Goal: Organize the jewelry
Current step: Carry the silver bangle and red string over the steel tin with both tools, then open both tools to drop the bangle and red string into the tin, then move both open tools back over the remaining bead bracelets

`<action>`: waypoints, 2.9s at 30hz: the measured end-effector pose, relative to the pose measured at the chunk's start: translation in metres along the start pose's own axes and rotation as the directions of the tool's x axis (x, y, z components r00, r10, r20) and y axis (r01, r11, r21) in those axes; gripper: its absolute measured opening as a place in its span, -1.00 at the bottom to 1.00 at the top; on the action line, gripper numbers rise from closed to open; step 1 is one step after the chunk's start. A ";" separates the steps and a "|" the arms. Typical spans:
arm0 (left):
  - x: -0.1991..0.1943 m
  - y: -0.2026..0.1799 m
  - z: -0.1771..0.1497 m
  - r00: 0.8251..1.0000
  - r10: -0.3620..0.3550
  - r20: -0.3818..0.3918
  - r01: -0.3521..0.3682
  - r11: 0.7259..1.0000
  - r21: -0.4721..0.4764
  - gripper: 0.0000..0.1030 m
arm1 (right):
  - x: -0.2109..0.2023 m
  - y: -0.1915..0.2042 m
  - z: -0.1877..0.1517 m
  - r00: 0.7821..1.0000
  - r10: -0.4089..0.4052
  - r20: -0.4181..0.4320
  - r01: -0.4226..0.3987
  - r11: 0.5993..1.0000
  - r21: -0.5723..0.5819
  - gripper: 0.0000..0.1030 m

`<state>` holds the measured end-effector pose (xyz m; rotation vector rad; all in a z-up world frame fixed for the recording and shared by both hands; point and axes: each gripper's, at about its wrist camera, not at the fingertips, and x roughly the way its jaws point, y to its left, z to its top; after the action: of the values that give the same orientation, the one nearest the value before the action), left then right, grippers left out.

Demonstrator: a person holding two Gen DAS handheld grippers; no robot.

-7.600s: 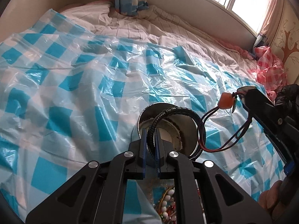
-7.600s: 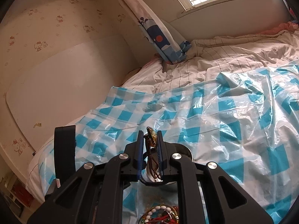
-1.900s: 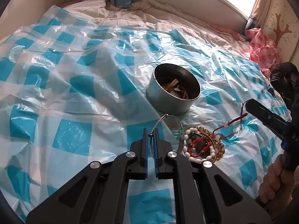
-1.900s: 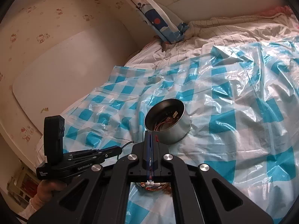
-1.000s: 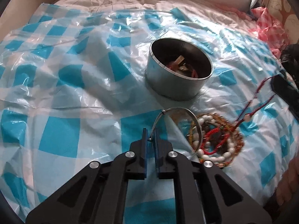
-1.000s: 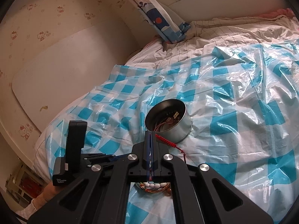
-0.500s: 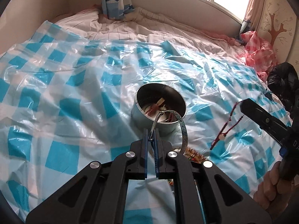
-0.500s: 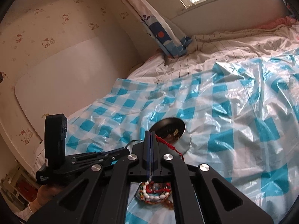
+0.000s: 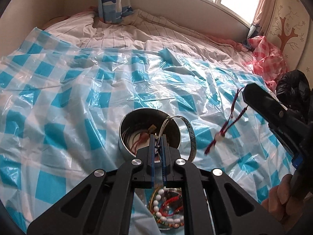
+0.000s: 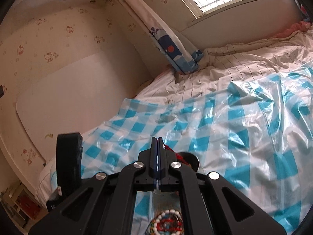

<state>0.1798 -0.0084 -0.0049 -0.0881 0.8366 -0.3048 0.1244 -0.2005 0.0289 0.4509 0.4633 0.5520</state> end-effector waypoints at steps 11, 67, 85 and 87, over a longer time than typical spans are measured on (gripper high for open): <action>0.024 0.006 0.008 1.000 -0.001 -0.017 0.000 0.999 -0.034 -0.90 | 0.026 -0.006 0.003 1.000 0.009 -0.029 -0.009 1.000 0.002 -0.97; 0.009 0.046 0.014 0.965 0.261 0.026 -0.259 0.964 -0.053 0.26 | 0.092 -0.024 -0.030 0.957 -0.210 -0.201 0.197 0.977 -0.083 -0.07; -0.001 0.053 -0.001 0.963 0.266 -0.032 -0.266 0.964 0.008 0.31 | 0.047 -0.046 -0.013 0.937 -0.305 -0.168 0.306 0.952 -0.022 0.04; -0.001 0.052 -0.003 0.968 0.245 -0.045 -0.245 0.969 0.019 0.31 | 0.042 -0.045 -0.017 0.932 -0.314 -0.183 0.315 0.949 -0.022 0.06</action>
<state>0.1889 0.0415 -0.0158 0.0350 0.8818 -0.0794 0.1644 -0.2053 -0.0199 0.3247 0.7014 0.2815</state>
